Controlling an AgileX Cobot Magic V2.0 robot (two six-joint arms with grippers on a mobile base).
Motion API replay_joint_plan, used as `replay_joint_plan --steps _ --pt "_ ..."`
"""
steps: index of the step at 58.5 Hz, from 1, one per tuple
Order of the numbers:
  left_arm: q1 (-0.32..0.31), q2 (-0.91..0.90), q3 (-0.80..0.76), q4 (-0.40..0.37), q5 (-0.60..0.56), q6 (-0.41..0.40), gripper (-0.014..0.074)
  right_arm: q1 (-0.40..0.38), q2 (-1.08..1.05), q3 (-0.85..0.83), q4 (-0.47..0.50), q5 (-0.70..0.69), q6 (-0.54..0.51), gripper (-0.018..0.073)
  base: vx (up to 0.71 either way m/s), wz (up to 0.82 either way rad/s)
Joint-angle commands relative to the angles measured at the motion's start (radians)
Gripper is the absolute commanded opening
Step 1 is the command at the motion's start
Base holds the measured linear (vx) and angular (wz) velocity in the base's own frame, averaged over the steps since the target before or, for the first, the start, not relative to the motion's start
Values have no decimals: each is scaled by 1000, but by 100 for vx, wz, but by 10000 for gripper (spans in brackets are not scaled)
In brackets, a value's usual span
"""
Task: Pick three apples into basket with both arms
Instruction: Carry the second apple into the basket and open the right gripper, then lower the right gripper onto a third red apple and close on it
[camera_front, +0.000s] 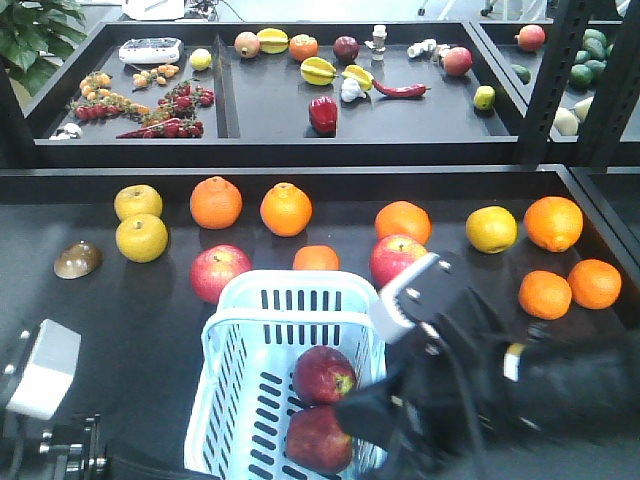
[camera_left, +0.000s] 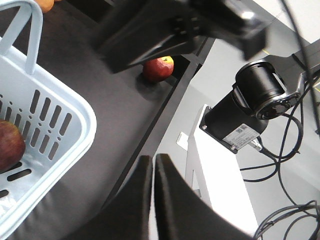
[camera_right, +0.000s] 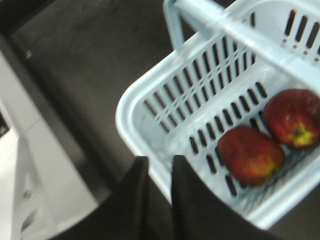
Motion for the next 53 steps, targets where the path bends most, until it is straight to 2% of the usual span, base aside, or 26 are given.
replay_joint_plan --steps 1,5,11,15,17,21,24,31,36,41,48,53 --pt "0 -13 -30 19 0 -2 -6 -50 -84 -31 -136 131 176 -11 0 0" --pt "0 -13 -30 19 0 -2 -6 -101 -121 -31 -321 221 375 -8 0 0" --pt "0 -13 -30 19 3 -2 -6 -179 -166 -31 -704 347 653 -7 0 0" --pt "0 -13 -30 19 11 -2 -6 -237 -186 -31 -924 425 807 -6 0 0" --pt "0 -13 -30 19 17 -2 -6 -272 -190 -31 -1015 459 864 -5 0 0" --pt "0 -13 -30 19 22 -2 -6 -354 -191 -31 -1108 492 931 1 0 0" --pt "0 -13 -30 19 22 -2 -6 -421 -190 -31 -1108 490 925 12 0 0" --pt "0 -13 -30 18 23 -2 -6 -643 -164 -31 -1000 432 822 89 0 0" --pt "0 -13 -30 18 23 -2 -6 -799 -124 -31 -907 405 715 194 0 0" --pt "0 -13 -30 18 23 -2 -6 -952 -58 -31 -868 410 644 340 0 0" --pt "0 -13 -30 17 22 -3 -6 -1091 24 -31 -834 410 669 535 0 0" --pt "0 -13 -30 17 19 -3 -6 -1133 86 -31 -826 417 670 631 0 0"
